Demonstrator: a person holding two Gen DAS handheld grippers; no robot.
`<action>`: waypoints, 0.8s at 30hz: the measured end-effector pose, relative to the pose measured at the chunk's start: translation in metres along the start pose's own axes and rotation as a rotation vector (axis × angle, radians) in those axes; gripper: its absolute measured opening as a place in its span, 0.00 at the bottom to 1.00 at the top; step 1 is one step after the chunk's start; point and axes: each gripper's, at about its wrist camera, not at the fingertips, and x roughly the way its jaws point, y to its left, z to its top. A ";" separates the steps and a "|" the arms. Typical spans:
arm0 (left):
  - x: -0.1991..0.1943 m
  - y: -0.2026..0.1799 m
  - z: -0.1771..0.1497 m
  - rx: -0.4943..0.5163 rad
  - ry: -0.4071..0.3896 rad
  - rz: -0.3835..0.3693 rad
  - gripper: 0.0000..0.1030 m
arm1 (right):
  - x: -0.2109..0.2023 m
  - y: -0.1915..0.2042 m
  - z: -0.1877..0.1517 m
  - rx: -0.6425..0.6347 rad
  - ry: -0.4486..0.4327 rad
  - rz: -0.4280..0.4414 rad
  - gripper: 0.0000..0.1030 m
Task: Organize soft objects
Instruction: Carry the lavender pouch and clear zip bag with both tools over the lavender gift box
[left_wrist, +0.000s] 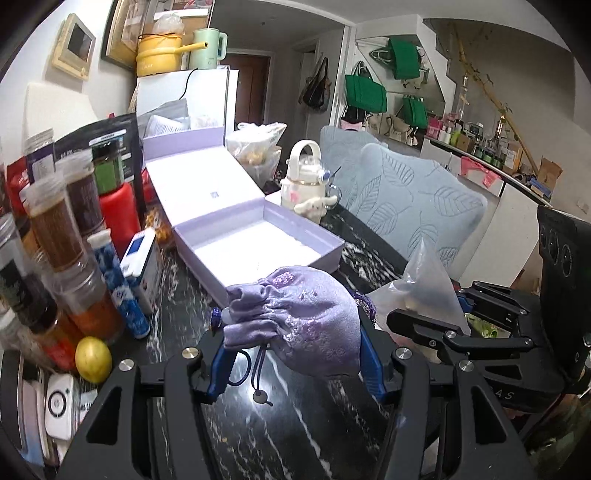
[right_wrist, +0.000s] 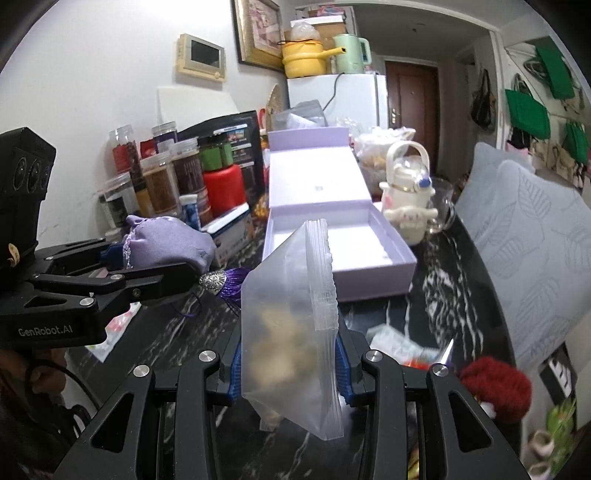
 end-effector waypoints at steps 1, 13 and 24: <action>0.001 0.000 0.003 0.003 -0.005 0.002 0.55 | 0.000 -0.001 0.003 -0.009 -0.004 -0.005 0.37; 0.023 0.012 0.049 0.001 -0.050 -0.003 0.55 | 0.014 -0.011 0.056 -0.076 -0.031 -0.033 0.37; 0.055 0.035 0.087 -0.018 -0.062 0.007 0.55 | 0.040 -0.022 0.100 -0.116 -0.023 -0.025 0.37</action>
